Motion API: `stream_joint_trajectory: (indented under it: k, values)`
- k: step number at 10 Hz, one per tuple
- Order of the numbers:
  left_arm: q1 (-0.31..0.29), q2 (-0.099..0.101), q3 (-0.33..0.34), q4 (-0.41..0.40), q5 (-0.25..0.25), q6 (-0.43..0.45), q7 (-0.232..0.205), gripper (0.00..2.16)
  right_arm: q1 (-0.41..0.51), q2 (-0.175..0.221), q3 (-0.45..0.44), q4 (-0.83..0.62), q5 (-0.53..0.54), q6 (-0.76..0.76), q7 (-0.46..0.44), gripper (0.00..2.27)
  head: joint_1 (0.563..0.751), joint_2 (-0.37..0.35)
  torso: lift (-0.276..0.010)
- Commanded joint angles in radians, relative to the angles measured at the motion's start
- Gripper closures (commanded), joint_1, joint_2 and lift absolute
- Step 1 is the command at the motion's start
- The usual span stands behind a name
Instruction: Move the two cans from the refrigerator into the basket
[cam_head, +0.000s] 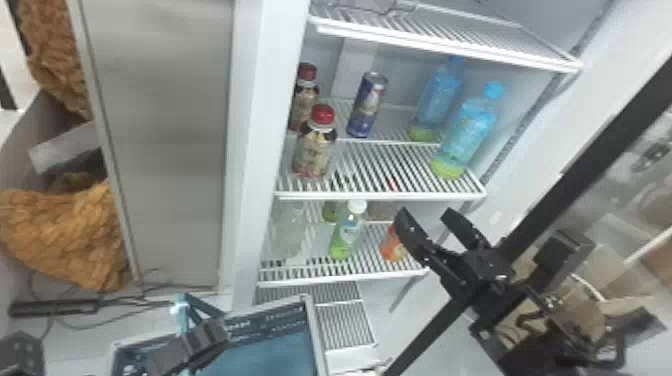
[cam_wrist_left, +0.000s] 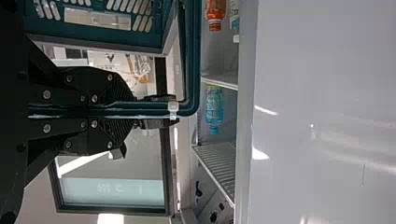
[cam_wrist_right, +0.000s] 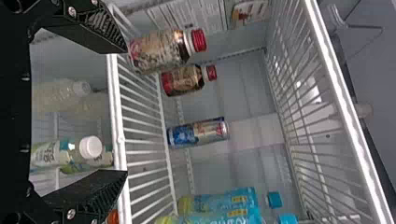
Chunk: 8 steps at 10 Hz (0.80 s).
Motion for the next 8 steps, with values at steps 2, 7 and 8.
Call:
stream_joint_trajectory:
  k: [2,7,8]
  values:
    - [-0.008,0.005,-0.022,0.0,0.016,-0.01,0.008,1.19,-0.061,0.008,0.0,0.043,0.058,-0.015,-0.025,0.13,0.695,-0.35,-0.031]
    - [-0.006,0.016,-0.04,0.0,0.036,-0.023,0.015,1.19,-0.245,0.011,0.026,0.205,0.127,-0.037,-0.073,0.13,0.695,-0.35,-0.031]
    - [-0.008,0.018,-0.042,0.0,0.036,-0.023,0.015,1.19,-0.282,0.007,0.044,0.242,0.127,-0.042,-0.08,0.13,0.695,-0.35,-0.031]
